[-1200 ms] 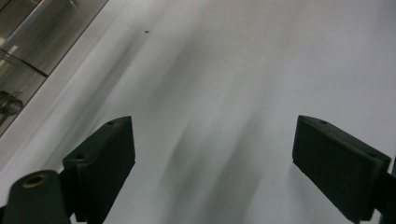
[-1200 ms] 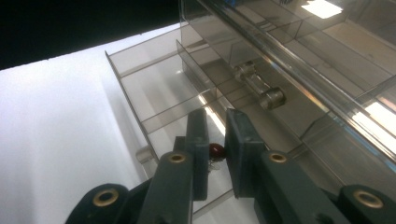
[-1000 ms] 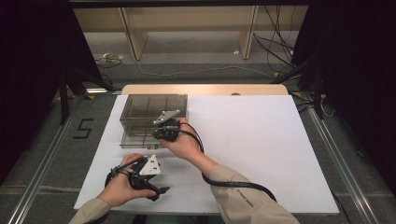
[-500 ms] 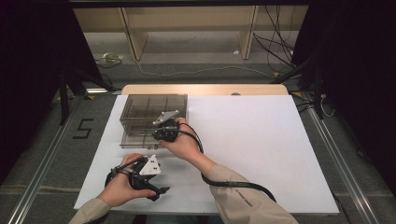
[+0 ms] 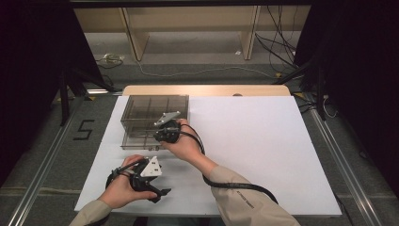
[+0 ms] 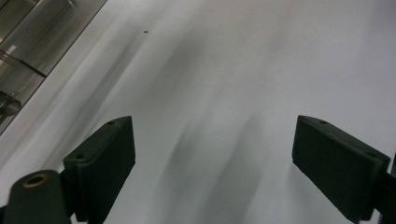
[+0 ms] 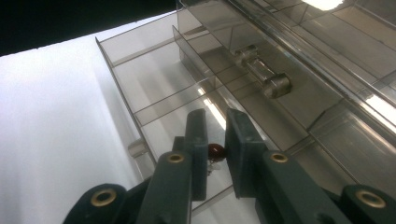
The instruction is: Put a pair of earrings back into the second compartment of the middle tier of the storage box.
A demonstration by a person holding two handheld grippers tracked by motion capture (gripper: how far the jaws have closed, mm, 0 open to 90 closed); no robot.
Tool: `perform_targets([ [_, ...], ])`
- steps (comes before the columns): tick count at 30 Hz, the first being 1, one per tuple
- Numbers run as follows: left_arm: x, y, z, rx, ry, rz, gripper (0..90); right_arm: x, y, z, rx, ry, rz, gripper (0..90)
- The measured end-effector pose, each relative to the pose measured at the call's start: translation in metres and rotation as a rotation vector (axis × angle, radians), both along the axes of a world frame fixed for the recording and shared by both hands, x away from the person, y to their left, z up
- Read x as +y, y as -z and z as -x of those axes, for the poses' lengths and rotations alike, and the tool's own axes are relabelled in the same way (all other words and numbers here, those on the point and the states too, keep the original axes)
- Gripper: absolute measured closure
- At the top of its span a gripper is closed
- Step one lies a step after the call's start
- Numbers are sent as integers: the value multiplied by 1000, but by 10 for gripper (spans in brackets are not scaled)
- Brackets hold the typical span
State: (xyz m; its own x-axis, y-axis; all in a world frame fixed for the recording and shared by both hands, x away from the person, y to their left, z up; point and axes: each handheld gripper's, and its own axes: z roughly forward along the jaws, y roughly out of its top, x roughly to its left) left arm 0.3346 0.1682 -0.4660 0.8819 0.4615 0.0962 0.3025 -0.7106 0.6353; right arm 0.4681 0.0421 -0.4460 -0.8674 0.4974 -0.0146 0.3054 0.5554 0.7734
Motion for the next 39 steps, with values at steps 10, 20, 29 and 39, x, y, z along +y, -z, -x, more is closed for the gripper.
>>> perform_targets([
  [10,0,0,0,1,-1,0,130,0,0,0,-3,-2,-11,733],
  [20,3,-1,-2,-6,-20,8,140,-18,-12,2,-26,5,-56,523],
  [29,4,-1,-2,-14,-37,12,147,-60,-23,11,-24,19,-97,449],
  [39,5,-1,-3,-12,-51,20,149,-126,-23,17,-14,95,-109,419],
])
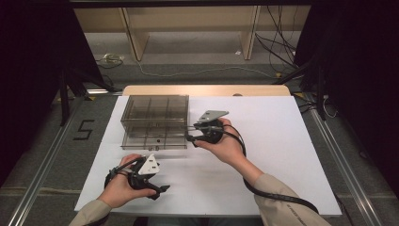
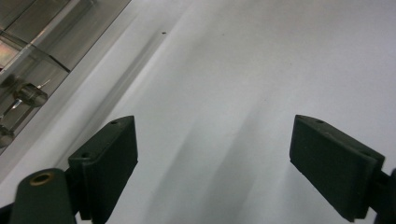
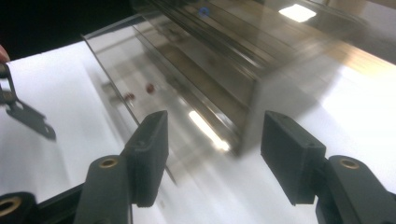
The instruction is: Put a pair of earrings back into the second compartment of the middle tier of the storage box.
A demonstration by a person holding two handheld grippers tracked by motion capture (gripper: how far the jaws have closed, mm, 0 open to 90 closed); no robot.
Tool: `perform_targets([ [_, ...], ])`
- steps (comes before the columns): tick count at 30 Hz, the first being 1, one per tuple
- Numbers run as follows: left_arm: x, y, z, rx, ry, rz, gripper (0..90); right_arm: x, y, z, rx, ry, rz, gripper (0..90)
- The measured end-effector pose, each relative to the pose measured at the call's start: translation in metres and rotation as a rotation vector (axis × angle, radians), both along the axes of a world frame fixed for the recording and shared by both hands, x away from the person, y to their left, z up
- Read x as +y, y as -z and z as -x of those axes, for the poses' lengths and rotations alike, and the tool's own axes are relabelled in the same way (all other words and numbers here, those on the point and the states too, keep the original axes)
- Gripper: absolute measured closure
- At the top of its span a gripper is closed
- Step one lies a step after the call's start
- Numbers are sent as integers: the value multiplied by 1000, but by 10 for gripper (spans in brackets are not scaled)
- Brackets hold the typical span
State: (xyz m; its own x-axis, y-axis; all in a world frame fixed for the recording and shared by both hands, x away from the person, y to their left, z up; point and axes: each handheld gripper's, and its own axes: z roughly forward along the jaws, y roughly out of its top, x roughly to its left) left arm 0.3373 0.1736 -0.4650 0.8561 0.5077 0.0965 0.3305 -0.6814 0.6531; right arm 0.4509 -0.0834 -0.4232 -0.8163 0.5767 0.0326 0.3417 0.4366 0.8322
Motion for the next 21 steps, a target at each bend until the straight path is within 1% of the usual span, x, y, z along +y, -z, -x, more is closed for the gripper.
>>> perform_targets([
  [4,1,0,0,-1,-6,6,150,-32,4,6,5,42,1,417],
  [10,2,1,-1,-4,-14,6,150,-73,9,18,5,93,-4,414],
  [15,3,1,-1,-7,-22,10,150,-102,10,29,13,129,-6,410],
  [18,4,1,-2,-5,-26,13,151,-116,11,36,15,148,-4,408],
  [19,4,1,-2,-5,-27,13,151,-122,12,39,24,154,-4,407],
  [21,5,1,-2,-3,-27,17,151,-132,14,45,29,167,-2,406],
])
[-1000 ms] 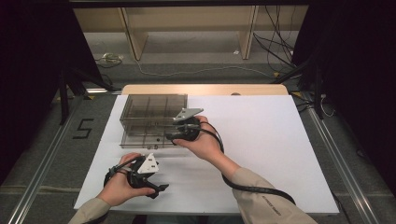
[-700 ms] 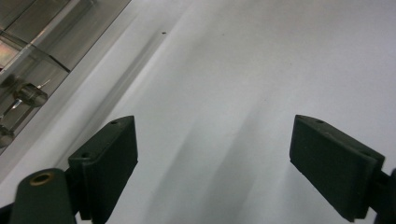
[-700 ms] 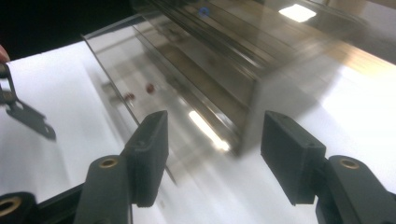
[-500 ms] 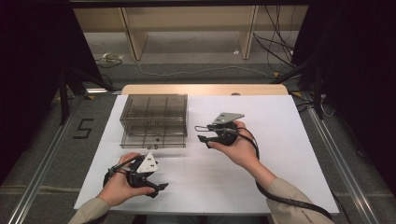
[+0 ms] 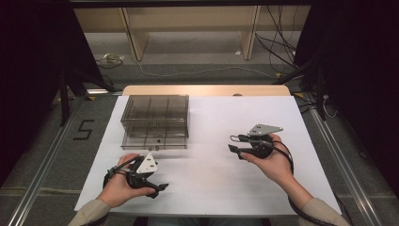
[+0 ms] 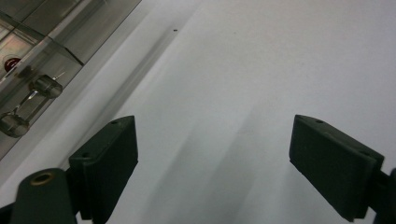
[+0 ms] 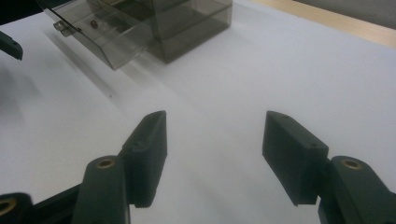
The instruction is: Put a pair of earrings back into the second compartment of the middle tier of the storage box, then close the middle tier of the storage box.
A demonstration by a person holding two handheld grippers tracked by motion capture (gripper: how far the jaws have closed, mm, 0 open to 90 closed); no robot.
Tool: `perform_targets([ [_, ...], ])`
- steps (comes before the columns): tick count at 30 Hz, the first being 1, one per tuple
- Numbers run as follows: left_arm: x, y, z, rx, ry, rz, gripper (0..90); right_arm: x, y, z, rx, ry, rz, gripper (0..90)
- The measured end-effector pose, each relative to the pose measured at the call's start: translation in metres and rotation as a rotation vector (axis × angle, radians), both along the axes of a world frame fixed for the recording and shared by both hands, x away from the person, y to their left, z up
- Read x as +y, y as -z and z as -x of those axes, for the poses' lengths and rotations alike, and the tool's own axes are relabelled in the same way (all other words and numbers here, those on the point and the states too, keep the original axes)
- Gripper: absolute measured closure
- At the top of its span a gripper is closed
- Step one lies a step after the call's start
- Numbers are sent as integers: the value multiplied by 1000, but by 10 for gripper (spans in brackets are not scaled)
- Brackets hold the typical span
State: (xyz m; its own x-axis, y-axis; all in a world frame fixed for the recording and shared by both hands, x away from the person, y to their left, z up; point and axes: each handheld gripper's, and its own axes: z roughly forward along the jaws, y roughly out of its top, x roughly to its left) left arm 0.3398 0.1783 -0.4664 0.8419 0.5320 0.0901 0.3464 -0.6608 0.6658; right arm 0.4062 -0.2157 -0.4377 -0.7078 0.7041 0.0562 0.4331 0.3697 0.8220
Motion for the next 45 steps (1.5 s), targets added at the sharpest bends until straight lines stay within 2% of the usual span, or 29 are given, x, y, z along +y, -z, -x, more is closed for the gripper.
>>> perform_targets([
  [6,2,1,-1,-1,-7,5,152,-26,5,17,19,36,7,402],
  [12,2,-1,-2,-8,-14,4,152,-43,11,32,38,62,8,402],
  [19,3,-2,-4,-18,-25,4,153,-56,13,43,49,81,-6,402],
  [29,9,-5,-7,-56,-86,48,188,-62,13,47,45,99,-22,398],
  [35,18,-5,-10,-86,-144,40,307,-61,13,47,48,97,-20,398],
  [37,22,-5,-13,-113,-159,34,404,-61,13,47,46,94,-18,398],
  [41,25,-8,-18,-122,-197,51,611,-63,16,47,52,88,-29,398],
  [45,31,-12,-21,-158,-270,35,793,-66,18,47,57,89,-34,399],
])
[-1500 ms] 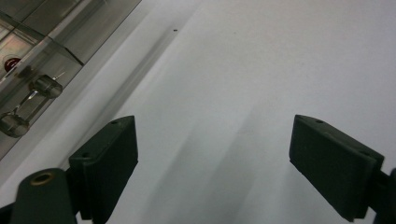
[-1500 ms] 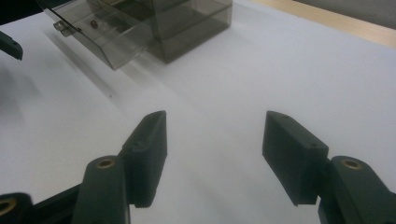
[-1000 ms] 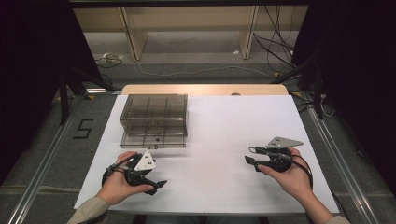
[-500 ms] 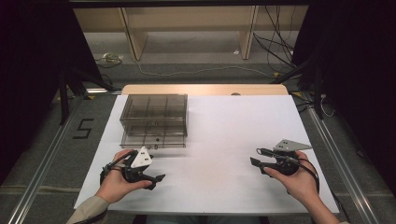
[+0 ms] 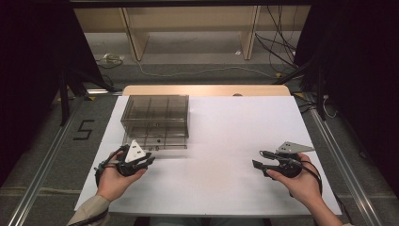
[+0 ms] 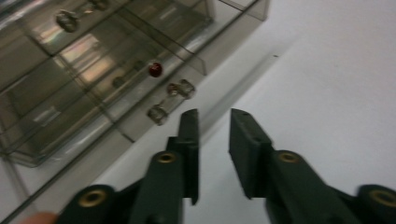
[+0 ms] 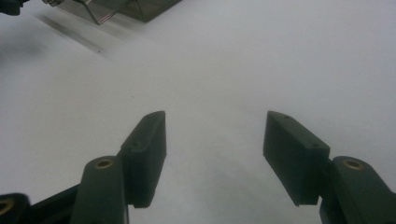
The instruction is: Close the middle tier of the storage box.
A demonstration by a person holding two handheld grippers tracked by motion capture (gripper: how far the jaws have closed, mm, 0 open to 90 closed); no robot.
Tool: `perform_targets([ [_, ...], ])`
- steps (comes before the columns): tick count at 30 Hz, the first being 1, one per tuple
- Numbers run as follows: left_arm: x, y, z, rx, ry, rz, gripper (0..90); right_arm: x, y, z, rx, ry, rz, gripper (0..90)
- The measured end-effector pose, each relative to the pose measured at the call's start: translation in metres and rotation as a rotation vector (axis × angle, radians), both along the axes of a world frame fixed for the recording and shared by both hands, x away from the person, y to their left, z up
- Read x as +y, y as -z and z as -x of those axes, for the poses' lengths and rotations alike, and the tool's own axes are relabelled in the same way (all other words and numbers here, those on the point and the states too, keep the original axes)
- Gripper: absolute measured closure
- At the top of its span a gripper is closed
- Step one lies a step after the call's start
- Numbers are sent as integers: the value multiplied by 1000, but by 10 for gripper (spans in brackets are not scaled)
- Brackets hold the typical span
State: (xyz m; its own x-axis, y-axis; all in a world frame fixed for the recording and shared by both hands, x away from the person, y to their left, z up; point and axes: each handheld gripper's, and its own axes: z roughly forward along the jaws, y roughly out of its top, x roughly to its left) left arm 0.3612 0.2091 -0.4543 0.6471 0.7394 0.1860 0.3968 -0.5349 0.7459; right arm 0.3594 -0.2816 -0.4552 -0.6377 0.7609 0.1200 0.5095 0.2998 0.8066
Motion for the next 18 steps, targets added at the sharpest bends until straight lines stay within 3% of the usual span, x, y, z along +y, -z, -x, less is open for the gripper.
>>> perform_targets([
  [2,4,0,-1,-10,-33,-3,877,-1,0,0,3,5,-2,399],
  [7,14,2,-5,-10,-95,-1,893,-1,0,0,3,1,4,399],
  [18,12,14,-16,-13,-84,-20,894,3,-1,2,2,-2,26,399],
])
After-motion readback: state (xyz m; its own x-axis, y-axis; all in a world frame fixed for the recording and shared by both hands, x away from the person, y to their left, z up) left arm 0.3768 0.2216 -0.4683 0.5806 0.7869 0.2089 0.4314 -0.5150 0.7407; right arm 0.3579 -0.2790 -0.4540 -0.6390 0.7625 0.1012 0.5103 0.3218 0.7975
